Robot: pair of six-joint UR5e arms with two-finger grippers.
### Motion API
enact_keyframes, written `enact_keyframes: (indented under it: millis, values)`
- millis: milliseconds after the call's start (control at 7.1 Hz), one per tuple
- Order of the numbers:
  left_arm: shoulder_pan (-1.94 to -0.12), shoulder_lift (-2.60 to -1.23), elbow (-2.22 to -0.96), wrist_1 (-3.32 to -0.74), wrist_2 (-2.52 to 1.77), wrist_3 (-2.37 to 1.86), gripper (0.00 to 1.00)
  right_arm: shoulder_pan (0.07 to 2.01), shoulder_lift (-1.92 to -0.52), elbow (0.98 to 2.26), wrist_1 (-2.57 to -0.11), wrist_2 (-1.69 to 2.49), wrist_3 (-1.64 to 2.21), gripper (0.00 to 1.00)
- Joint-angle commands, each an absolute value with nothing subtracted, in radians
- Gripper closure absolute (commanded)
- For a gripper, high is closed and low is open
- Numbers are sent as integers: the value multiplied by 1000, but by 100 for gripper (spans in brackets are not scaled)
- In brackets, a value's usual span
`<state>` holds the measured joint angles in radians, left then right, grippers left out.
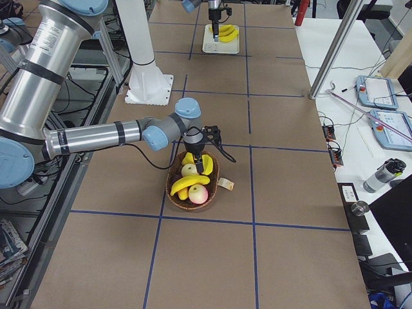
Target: Transfer all bananas from basket to plate
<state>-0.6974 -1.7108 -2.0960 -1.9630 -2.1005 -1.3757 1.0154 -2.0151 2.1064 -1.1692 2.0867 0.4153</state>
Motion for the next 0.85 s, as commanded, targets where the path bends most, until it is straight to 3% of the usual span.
enact_keyframes:
  millis: [0, 705]
  values:
    - [-692, -1723, -2094, -1962, -2100, -1376, 0, 946, -2031, 2044, -1164, 2048, 348, 1]
    - [-687, -1720, -2091, -1962, -2100, -1376, 0, 754, -2054, 2036, -1175, 1956, 347, 2]
